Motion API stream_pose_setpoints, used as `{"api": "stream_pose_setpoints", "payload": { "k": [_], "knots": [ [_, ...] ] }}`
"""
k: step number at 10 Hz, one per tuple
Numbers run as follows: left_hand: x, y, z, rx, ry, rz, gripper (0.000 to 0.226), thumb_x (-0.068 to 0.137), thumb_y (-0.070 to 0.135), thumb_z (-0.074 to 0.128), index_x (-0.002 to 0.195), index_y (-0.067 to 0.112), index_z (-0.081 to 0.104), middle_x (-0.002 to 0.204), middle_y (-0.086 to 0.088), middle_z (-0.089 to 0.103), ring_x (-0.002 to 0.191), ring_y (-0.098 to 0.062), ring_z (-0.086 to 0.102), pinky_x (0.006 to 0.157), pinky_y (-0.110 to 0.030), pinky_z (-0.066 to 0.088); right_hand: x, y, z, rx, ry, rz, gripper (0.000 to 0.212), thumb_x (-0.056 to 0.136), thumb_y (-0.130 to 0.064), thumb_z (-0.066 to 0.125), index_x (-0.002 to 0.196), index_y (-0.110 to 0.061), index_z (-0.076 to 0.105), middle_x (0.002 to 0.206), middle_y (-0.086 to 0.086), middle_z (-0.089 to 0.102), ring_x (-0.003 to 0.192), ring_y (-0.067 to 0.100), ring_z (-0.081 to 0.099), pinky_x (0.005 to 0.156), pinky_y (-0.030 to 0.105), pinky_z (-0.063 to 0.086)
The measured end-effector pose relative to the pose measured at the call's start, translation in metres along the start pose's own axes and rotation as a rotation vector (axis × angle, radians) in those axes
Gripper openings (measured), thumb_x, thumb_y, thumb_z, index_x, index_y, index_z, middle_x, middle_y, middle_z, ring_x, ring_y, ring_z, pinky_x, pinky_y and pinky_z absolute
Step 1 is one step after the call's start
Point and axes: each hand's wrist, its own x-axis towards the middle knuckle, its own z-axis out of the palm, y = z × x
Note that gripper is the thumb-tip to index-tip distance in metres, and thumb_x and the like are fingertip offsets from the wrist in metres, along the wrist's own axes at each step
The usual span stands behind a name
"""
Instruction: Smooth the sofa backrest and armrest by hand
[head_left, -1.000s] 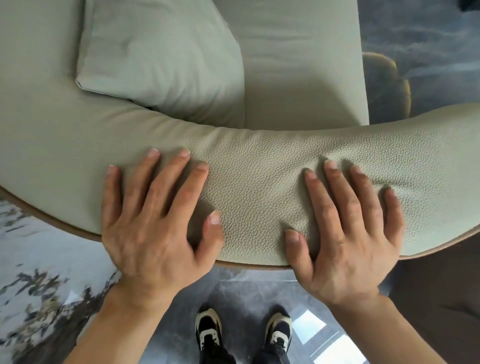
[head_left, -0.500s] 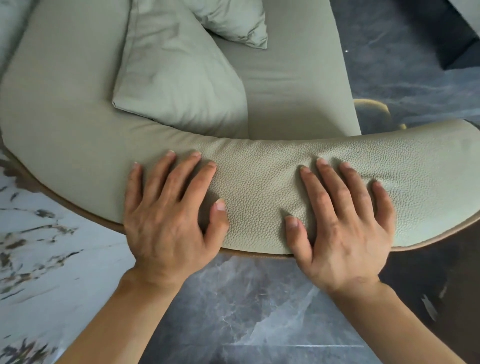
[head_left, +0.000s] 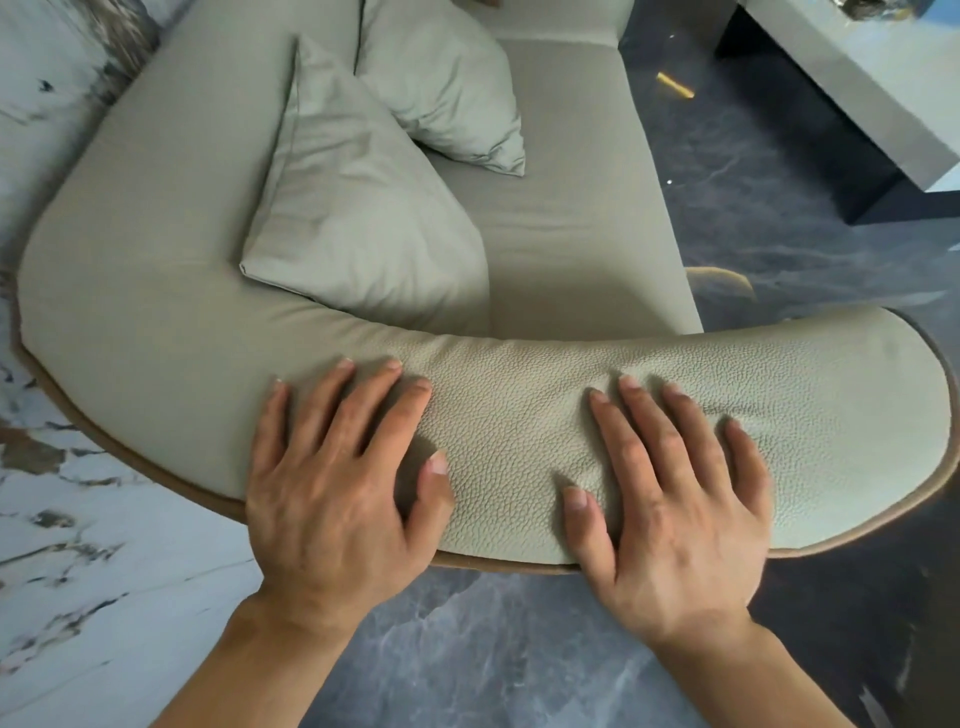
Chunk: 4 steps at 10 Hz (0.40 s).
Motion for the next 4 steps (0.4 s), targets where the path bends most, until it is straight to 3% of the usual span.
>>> {"api": "stream_pose_setpoints", "payload": {
  "k": [2, 4],
  "knots": [
    [0.003, 0.008, -0.011, 0.004, -0.136, -0.044, 0.05, 0.092, 0.043, 0.04, 0.127, 0.015, 0.063, 0.138, -0.007, 0.06, 0.131, -0.034, 0.051, 0.111, -0.063, 0.03, -0.003, 0.0, -0.005, 0.017, -0.041, 0.011, 0.061, 0.094, -0.055, 0.033, 0.139, -0.019, 0.053, 0.145, 0.003, 0.052, 0.136, 0.029, 0.045, 0.108, 0.058, 0.033],
    [-0.004, 0.017, -0.036, 0.002, -0.257, -0.135, 0.063, 0.096, 0.05, 0.028, 0.14, 0.01, 0.05, 0.151, -0.016, 0.045, 0.143, -0.038, 0.033, 0.118, -0.06, 0.016, -0.01, -0.006, -0.026, 0.02, -0.196, 0.093, 0.071, 0.095, -0.058, 0.024, 0.147, -0.014, 0.041, 0.155, 0.007, 0.039, 0.147, 0.029, 0.027, 0.118, 0.057, 0.013]
  ]
}}
